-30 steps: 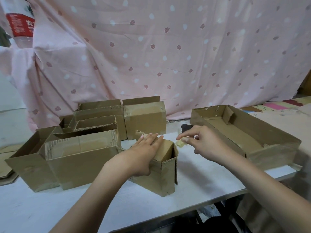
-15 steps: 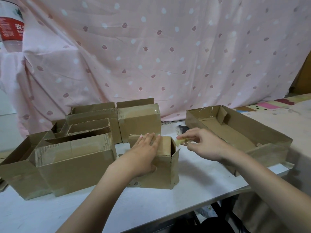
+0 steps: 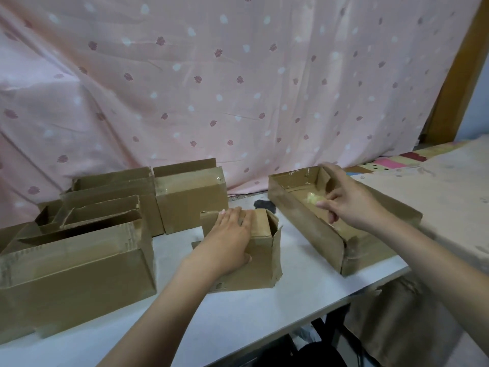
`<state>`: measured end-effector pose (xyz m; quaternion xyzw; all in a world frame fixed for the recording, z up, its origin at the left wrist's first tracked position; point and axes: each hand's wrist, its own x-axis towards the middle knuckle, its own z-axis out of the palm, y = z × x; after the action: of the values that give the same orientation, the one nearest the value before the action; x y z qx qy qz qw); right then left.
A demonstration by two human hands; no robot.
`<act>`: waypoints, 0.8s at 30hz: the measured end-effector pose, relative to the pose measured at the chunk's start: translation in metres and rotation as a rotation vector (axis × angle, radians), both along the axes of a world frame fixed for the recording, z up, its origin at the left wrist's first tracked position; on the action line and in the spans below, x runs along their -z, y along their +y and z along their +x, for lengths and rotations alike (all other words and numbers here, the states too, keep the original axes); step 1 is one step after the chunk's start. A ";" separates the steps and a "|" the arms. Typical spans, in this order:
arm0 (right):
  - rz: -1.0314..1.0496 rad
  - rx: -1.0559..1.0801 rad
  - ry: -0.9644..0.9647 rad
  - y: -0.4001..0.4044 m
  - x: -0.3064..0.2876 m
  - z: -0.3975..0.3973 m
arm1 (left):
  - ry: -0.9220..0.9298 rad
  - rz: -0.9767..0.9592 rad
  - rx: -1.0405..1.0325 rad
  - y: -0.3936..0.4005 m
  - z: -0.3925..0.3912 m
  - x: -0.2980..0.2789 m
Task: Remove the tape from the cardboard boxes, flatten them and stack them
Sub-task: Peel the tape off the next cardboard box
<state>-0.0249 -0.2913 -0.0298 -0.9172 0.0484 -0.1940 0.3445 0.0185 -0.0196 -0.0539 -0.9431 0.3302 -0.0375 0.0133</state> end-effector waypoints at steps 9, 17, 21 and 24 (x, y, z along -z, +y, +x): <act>-0.107 0.148 0.189 -0.058 0.018 0.035 | -0.011 -0.009 0.007 -0.030 0.013 0.003; -0.327 0.067 0.375 -0.052 0.043 0.050 | -0.040 -0.032 0.009 -0.028 0.013 0.008; -0.326 0.086 0.350 -0.056 0.046 0.055 | -0.055 -0.050 0.003 -0.025 0.011 0.011; -0.311 0.082 0.374 -0.059 0.048 0.058 | -0.055 -0.058 0.005 -0.025 0.011 0.011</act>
<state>0.0336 -0.3502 -0.0778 -0.9764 0.1182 -0.0399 0.1761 0.0299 -0.0444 -0.0651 -0.9408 0.3309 -0.0730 -0.0053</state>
